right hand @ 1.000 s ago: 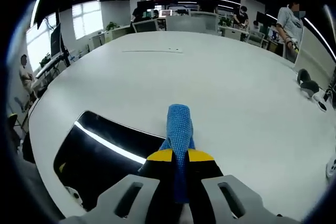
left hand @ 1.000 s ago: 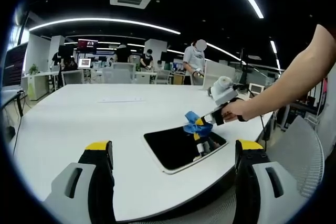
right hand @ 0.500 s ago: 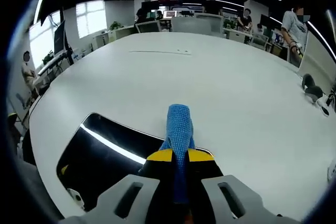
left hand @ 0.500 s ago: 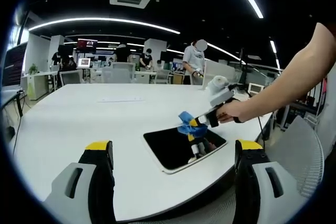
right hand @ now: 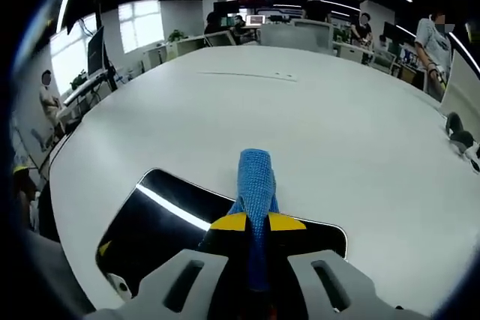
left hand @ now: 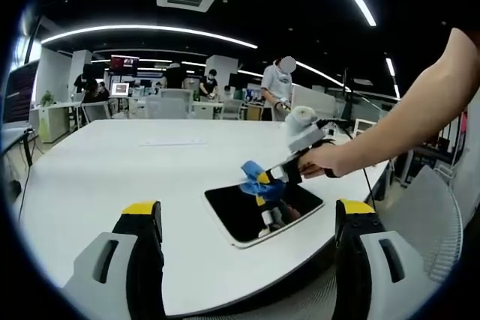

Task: Wipe the mirror surface with the cleaning cloth until all visible marks leave the cleaned area.

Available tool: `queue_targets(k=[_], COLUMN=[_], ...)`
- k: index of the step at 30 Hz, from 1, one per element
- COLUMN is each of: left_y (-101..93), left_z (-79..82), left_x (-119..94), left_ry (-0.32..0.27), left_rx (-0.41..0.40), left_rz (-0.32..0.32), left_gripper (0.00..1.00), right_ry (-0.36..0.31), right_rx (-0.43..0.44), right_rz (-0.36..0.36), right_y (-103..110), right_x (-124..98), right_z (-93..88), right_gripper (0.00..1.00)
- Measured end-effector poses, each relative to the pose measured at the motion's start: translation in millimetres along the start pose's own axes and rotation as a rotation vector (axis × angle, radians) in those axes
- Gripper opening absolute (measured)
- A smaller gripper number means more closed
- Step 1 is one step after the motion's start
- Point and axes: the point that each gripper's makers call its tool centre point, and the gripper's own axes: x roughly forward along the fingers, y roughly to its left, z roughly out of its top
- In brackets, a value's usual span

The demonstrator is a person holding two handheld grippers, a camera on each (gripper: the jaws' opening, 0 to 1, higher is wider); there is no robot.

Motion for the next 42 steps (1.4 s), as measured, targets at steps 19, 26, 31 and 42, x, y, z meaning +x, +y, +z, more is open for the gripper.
queue_targets(k=[19, 26, 31, 42], left_y=[-0.8, -0.2, 0.5, 1.0], left_z=[-0.2, -0.8, -1.2, -1.7], left_x=[-1, 0, 0, 0], left_ry=[0.001, 0.002, 0.003, 0.006], left_rx=[-0.001, -0.001, -0.001, -0.002], left_rz=[-0.002, -0.003, -0.003, -0.003], left_gripper=[0.94, 0.94, 0.94, 0.94], right_ry=[0.004, 0.004, 0.006, -0.006], right_rx=[0.014, -0.008, -0.044, -0.073], right_rz=[0.076, 0.108, 0.129, 0.158], right_y=[45, 65, 78, 102], right_x=[16, 26, 29, 35], right_z=[12.6, 18.0, 20.9, 26.5], right_gripper=[0.02, 0.02, 0.03, 0.03])
